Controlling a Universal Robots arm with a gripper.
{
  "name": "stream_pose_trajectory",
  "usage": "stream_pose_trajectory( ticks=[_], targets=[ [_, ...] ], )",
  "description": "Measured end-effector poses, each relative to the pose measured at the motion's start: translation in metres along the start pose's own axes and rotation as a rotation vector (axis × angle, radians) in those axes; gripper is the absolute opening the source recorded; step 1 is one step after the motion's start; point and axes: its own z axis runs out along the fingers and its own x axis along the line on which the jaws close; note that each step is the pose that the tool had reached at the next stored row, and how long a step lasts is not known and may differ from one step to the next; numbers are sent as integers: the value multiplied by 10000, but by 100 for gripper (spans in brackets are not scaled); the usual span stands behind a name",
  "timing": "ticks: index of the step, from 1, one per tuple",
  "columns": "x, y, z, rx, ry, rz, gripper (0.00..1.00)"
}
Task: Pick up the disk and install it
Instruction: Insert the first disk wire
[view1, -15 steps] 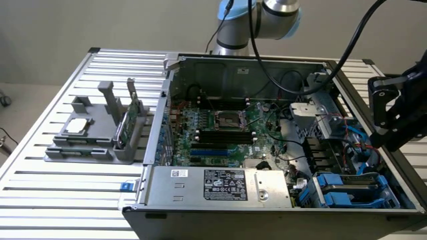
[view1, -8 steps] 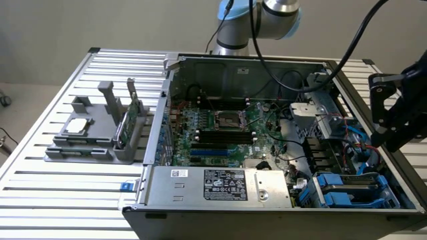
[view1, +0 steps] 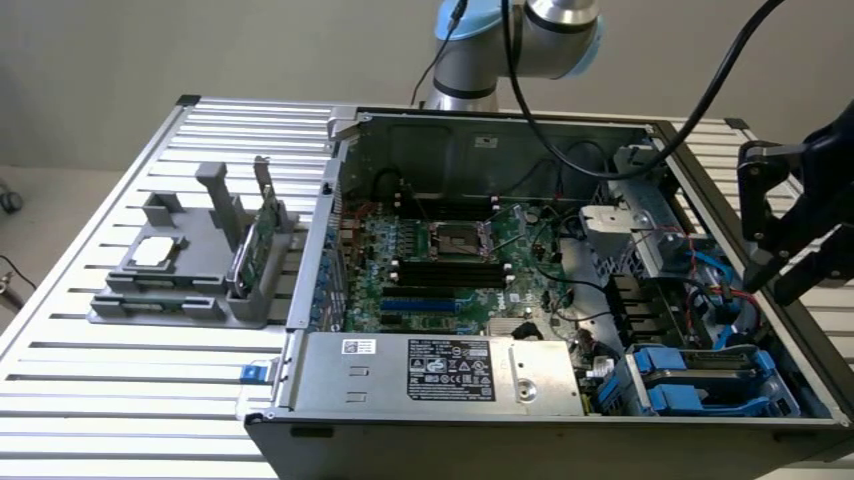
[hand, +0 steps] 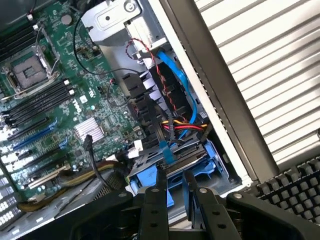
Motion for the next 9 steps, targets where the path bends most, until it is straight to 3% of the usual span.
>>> stream_pose_trajectory(
  ticks=[9],
  targets=[
    [0, 0, 0, -33, -44, 1604, 27]
  ],
)
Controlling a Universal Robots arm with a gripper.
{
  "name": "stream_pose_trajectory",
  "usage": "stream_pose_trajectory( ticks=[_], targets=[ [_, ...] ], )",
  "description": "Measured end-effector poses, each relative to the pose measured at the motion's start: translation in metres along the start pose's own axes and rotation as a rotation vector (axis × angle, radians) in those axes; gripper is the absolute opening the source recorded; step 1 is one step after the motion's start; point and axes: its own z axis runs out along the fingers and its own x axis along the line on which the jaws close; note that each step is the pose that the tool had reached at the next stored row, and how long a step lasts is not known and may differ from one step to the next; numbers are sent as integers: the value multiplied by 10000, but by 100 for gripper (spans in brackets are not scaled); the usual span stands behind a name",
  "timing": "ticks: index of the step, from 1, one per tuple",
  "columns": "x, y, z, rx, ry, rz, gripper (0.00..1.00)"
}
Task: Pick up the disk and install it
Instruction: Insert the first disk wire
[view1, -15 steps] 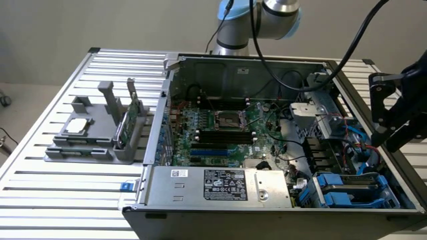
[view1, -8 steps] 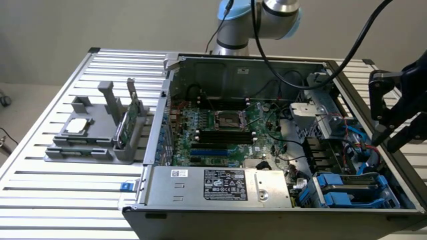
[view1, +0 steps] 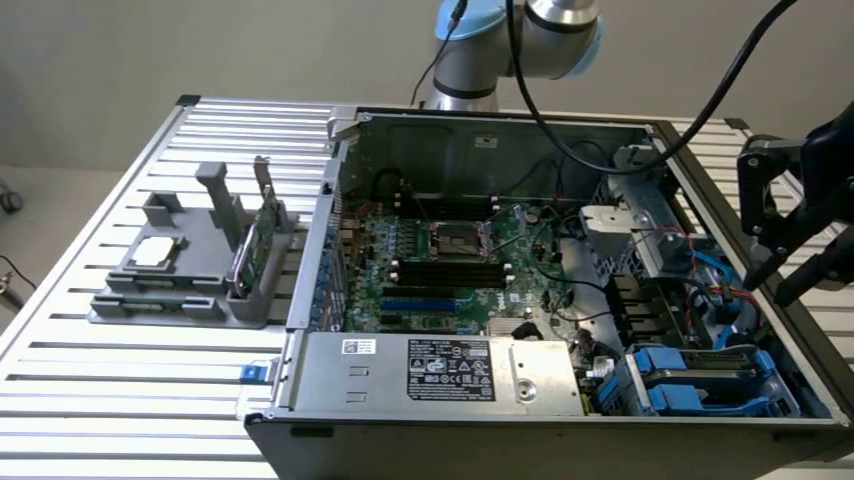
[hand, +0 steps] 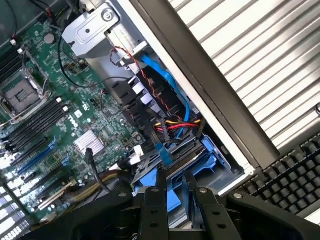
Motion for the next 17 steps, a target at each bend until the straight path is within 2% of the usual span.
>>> stream_pose_trajectory(
  ticks=[5, 9, 11, 17],
  targets=[
    [0, 0, 1, -15, -20, 750, 27],
    [-17, 7, 12, -37, -10, 930, 27],
    [-39, 12, 20, -66, 16, 945, 27],
    [-111, -13, 85, -213, 148, 969, 27]
  ],
)
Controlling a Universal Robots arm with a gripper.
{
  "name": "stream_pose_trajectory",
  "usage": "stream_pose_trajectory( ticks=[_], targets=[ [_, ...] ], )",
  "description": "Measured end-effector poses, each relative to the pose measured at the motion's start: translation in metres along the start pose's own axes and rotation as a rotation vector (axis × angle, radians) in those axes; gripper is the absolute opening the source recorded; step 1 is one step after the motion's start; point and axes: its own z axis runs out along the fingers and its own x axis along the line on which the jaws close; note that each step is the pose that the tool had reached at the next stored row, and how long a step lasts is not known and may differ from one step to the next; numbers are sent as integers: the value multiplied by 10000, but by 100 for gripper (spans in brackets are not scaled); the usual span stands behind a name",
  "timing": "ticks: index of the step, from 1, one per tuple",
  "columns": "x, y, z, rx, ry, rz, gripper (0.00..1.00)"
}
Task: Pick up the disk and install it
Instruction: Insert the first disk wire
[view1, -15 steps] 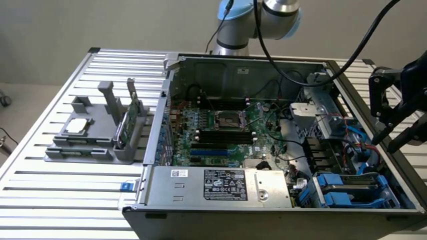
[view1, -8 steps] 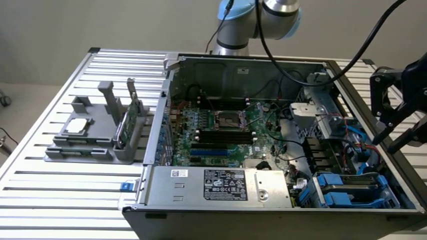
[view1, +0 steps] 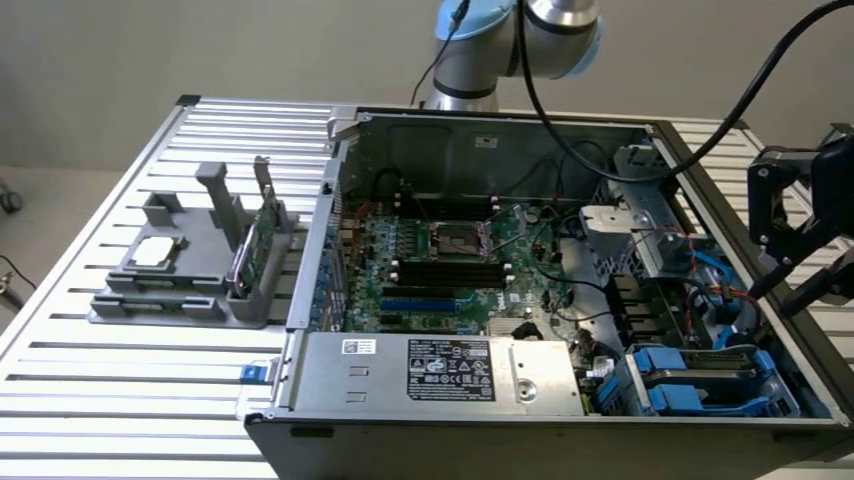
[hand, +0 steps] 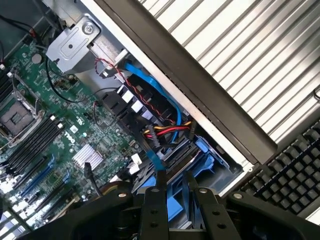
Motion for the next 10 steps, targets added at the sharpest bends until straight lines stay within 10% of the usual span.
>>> stream_pose_trajectory(
  ticks=[10],
  targets=[
    [-164, -40, 139, -217, 216, 15, 27]
  ],
)
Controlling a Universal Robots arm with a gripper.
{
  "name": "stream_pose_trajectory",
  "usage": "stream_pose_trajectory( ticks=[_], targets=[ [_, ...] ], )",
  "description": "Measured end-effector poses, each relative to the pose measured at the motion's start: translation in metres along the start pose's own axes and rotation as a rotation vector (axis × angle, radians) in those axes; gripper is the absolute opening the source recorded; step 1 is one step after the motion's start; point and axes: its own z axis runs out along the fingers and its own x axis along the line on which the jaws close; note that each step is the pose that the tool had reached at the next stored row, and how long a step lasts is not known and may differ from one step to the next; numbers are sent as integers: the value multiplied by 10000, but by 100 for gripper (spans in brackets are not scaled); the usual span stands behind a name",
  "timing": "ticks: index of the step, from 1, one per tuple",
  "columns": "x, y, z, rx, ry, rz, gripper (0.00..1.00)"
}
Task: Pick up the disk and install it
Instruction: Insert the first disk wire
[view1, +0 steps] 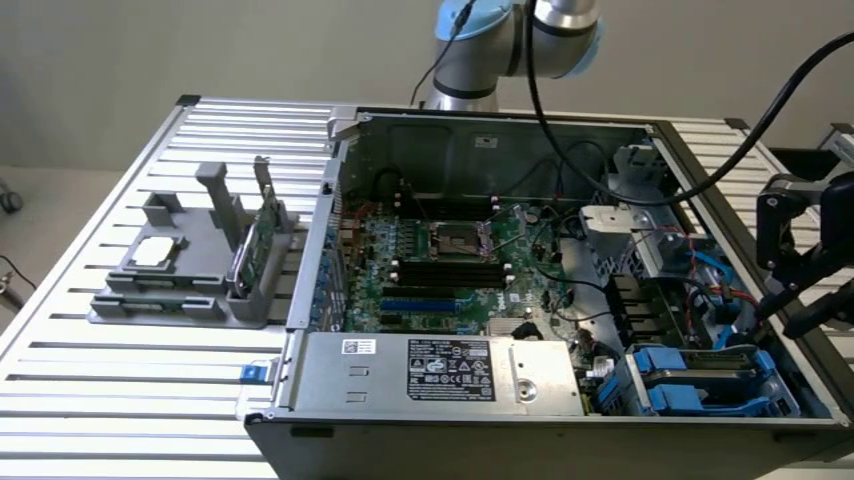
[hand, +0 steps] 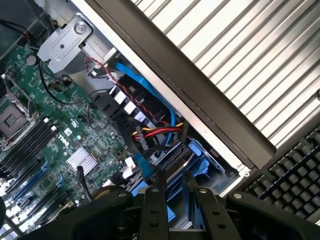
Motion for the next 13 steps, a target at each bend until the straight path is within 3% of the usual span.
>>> stream_pose_trajectory(
  ticks=[9, 13],
  targets=[
    [-139, 53, 133, -214, 207, 60, 27],
    [-147, 49, 184, -280, 241, 276, 27]
  ],
)
